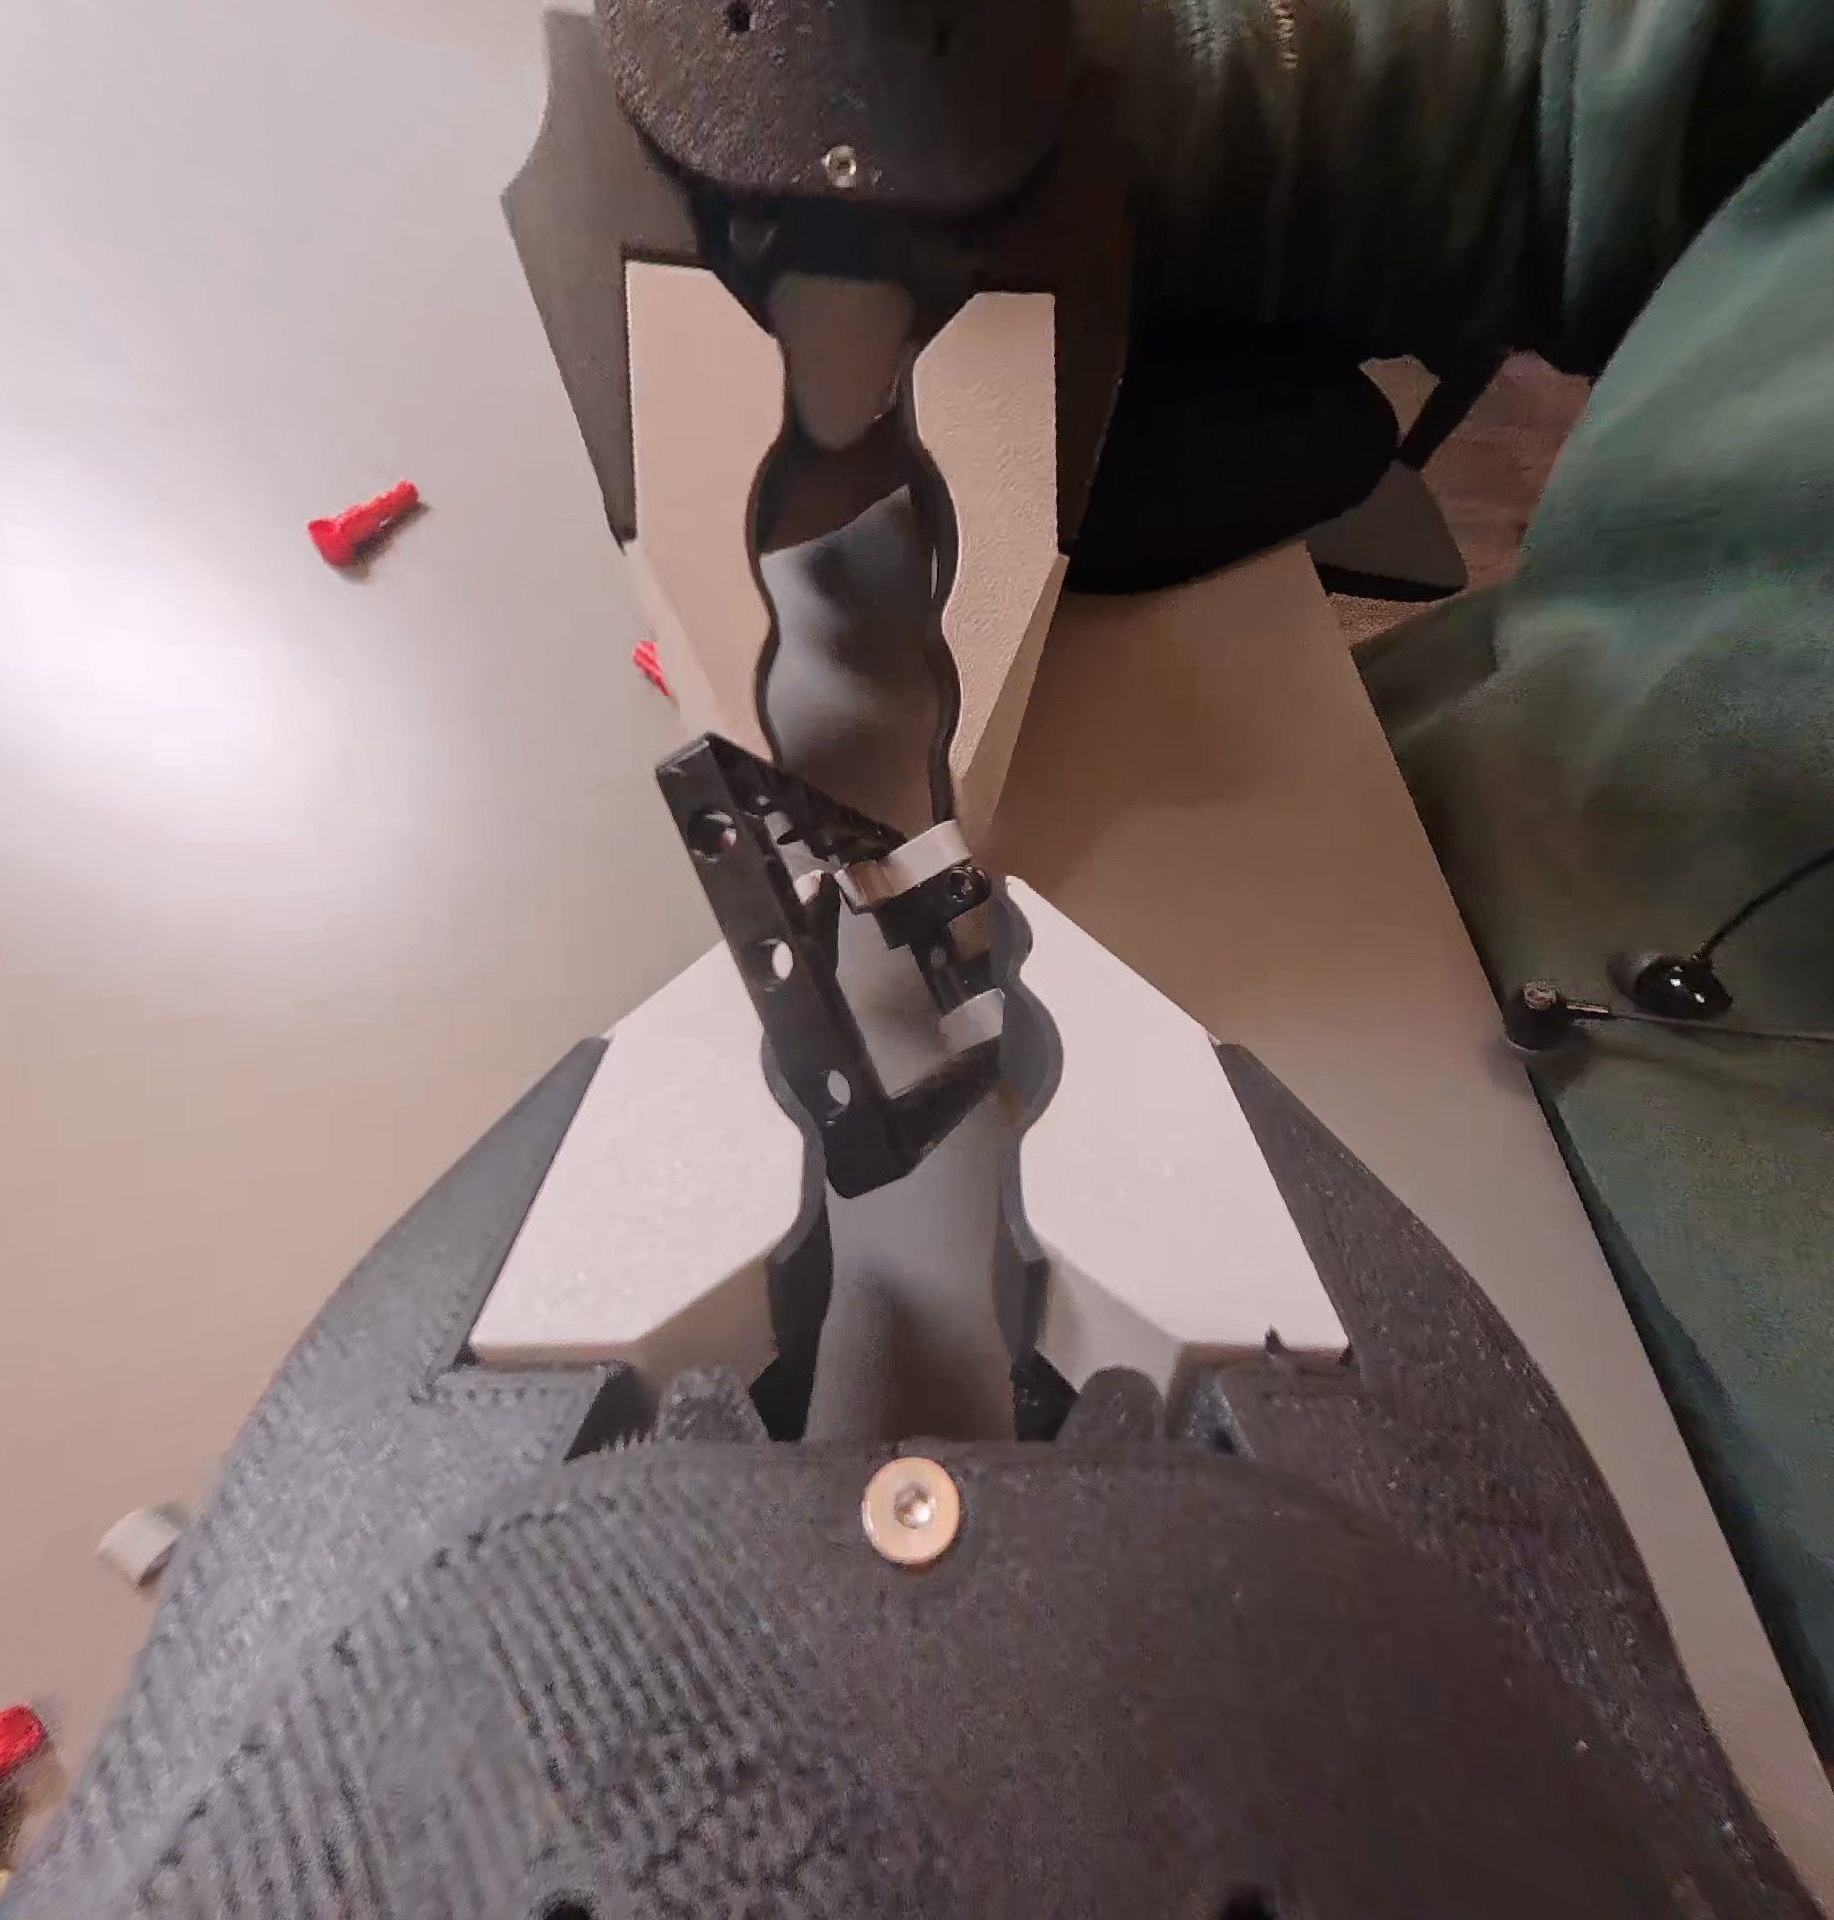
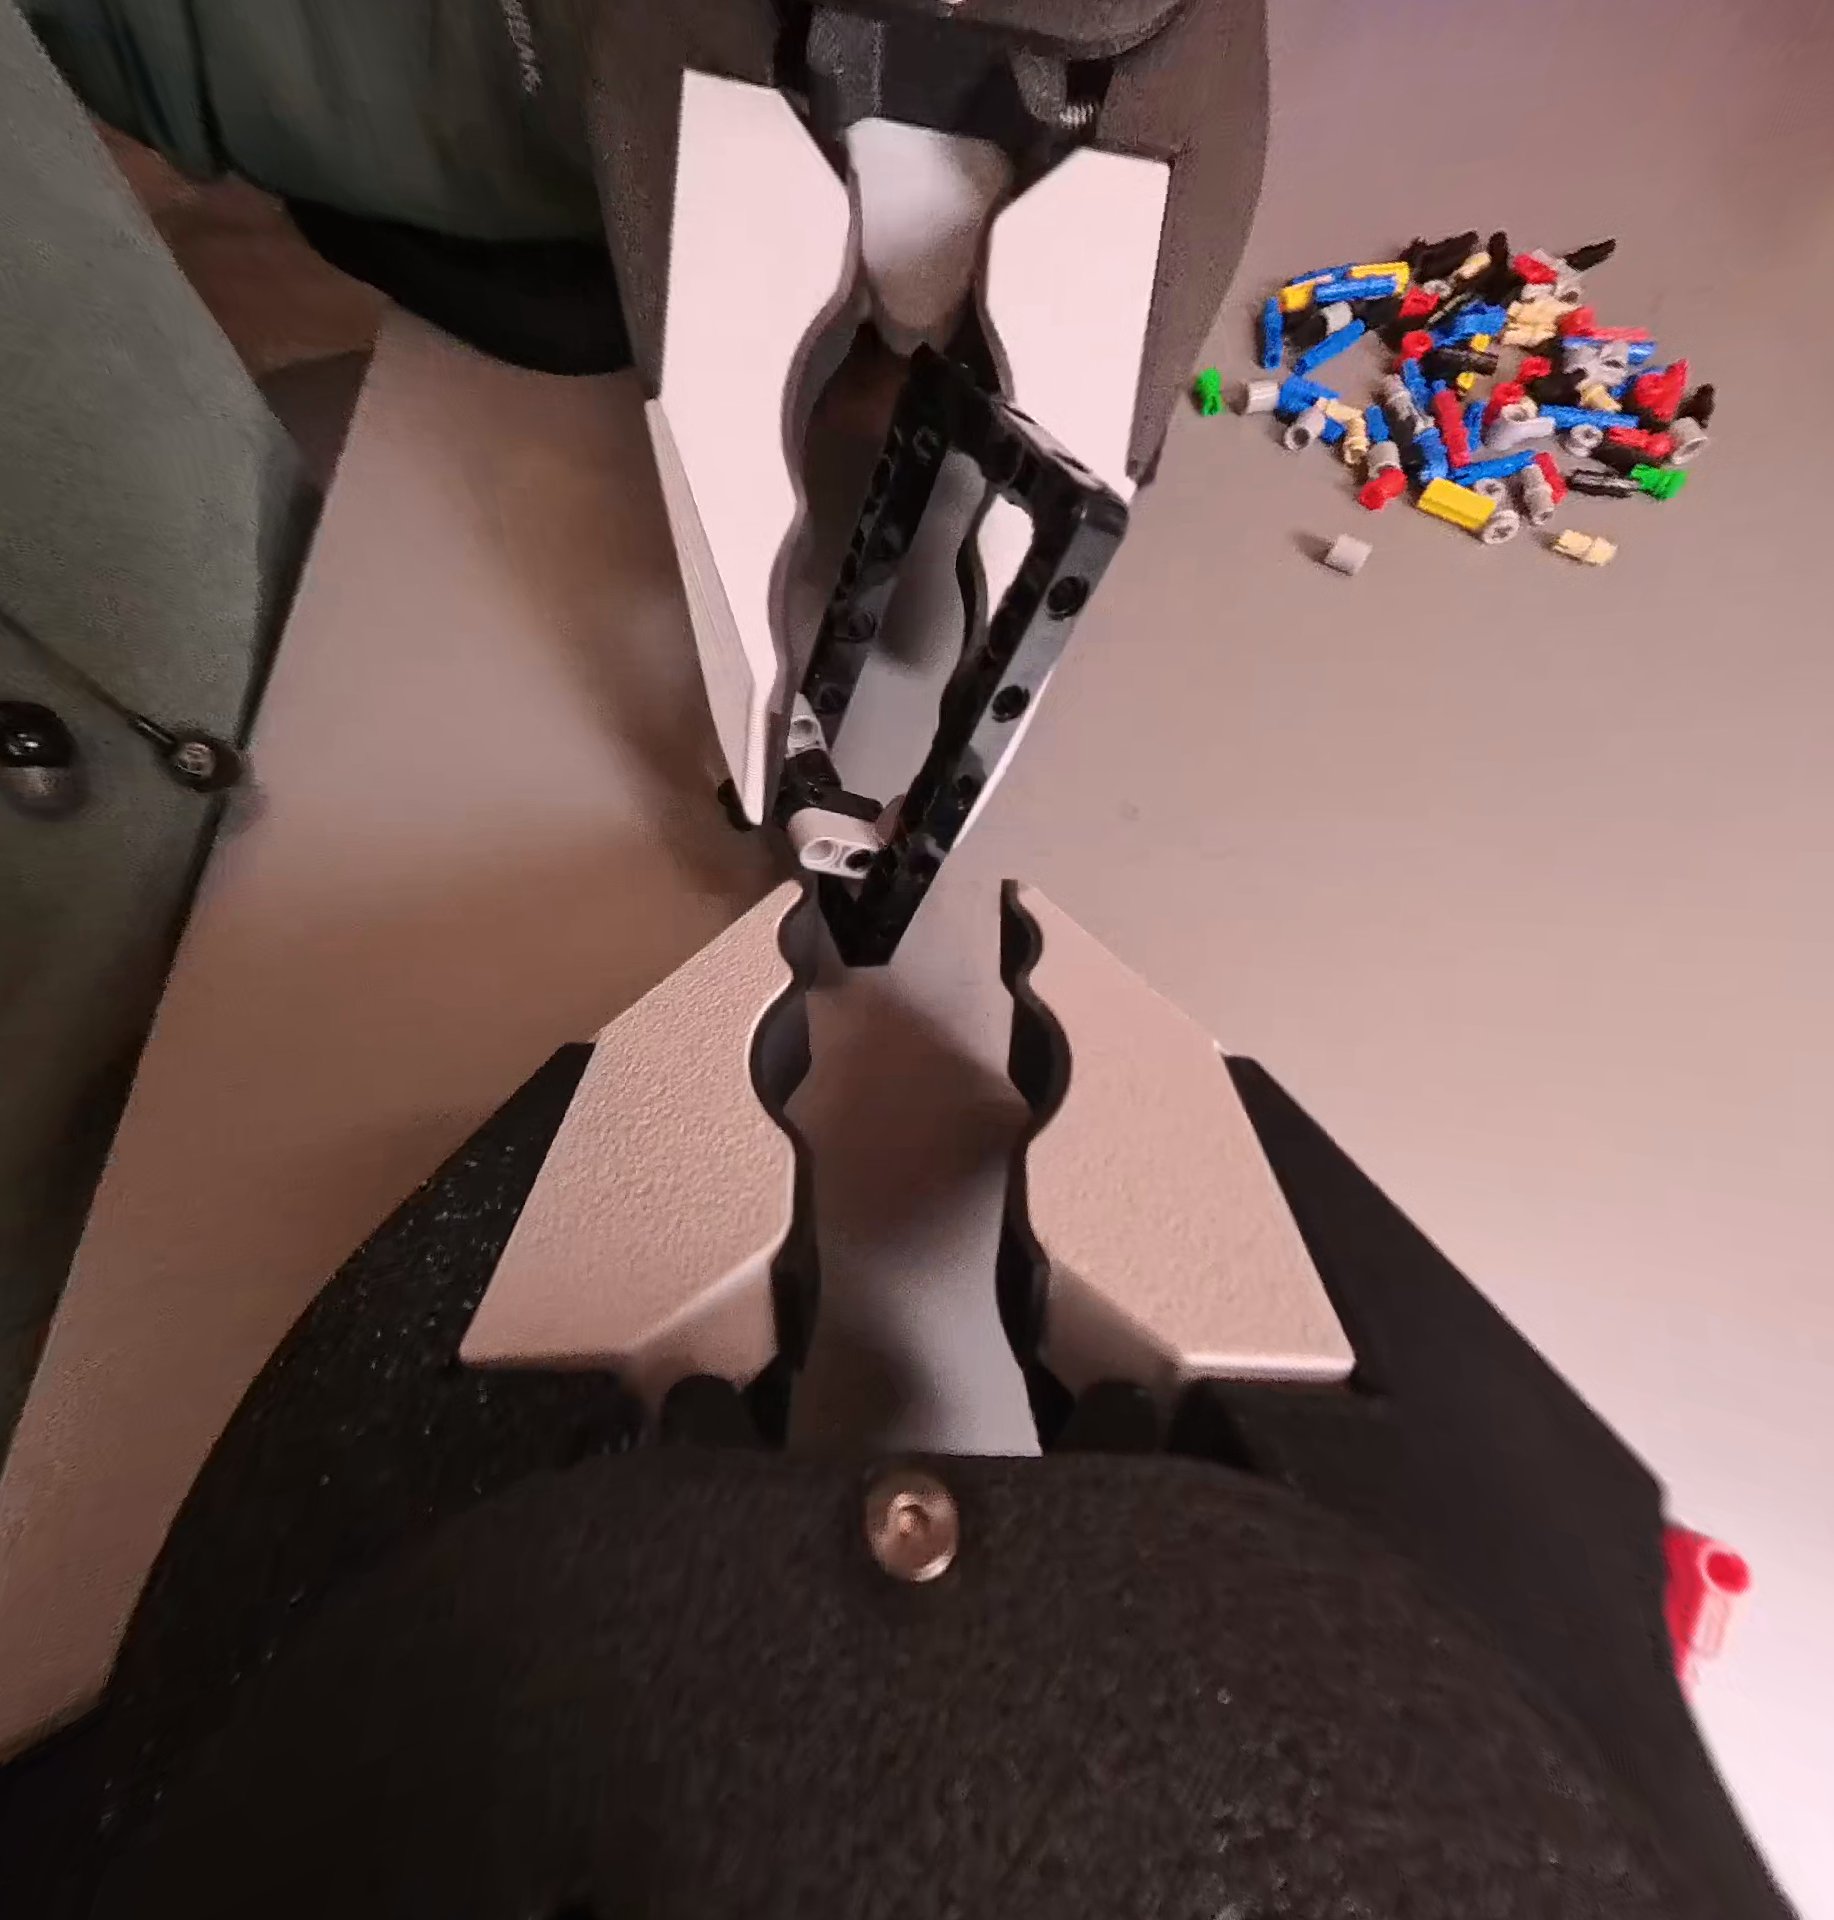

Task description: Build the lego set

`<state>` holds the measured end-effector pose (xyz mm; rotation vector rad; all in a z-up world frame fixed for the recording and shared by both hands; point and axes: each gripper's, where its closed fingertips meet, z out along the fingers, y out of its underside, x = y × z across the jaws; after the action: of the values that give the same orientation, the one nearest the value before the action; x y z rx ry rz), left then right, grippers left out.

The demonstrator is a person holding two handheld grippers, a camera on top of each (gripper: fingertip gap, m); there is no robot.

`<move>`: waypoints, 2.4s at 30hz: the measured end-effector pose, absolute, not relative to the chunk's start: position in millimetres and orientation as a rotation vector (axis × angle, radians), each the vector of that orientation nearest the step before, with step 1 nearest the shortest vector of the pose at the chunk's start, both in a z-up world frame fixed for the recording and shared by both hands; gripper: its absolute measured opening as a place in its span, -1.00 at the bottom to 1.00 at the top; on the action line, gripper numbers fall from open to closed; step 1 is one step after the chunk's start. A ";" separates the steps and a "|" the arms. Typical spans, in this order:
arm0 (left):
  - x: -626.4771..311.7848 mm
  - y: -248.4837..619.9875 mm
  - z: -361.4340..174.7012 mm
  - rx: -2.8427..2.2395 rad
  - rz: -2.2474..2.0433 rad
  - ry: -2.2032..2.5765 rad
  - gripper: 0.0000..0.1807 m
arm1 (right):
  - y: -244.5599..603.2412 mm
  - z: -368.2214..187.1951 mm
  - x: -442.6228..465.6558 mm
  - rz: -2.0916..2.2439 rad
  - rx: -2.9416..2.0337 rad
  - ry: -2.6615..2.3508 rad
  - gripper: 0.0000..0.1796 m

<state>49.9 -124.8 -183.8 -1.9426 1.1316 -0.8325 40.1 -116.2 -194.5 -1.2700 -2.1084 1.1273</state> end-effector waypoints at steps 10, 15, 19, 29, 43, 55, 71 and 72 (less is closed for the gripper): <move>47.9 -117.2 -145.0 -1.755 -0.944 0.981 -0.58 | -112.4 -164.7 37.4 1.236 -1.199 -1.927 -0.94; 45.2 -109.5 -131.8 -1.688 -0.938 0.902 -0.55 | -99.6 -136.1 34.8 1.427 -1.199 -1.688 -0.94; 46.4 -96.7 -100.8 -1.583 -0.845 0.771 -0.68 | -97.1 -109.1 33.6 1.640 -1.178 -1.502 -0.94; 43.7 -101.7 -85.6 -1.535 -0.771 0.760 -0.73 | -103.8 -99.0 28.3 1.863 -1.213 -1.401 -0.93; 39.7 -98.2 -89.3 -1.534 -0.777 0.754 -0.69 | -99.0 -103.5 23.7 1.981 -1.349 -1.304 -0.92; 32.6 -86.5 -92.5 -1.569 -0.848 0.611 -0.61 | -87.8 -93.4 23.3 1.916 -1.299 -1.196 -0.94; 35.2 -91.6 -77.9 -1.489 -0.929 0.556 -0.66 | -93.1 -92.0 24.7 1.972 -1.275 -1.196 -0.94; 35.1 -92.0 -78.1 -1.492 -0.943 0.554 -0.67 | -94.3 -93.2 24.4 1.968 -1.275 -1.208 -0.94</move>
<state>35.1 -92.0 -78.1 -1.4922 0.5540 -0.9430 24.4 -94.3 -93.2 -1.2747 -1.2076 1.9680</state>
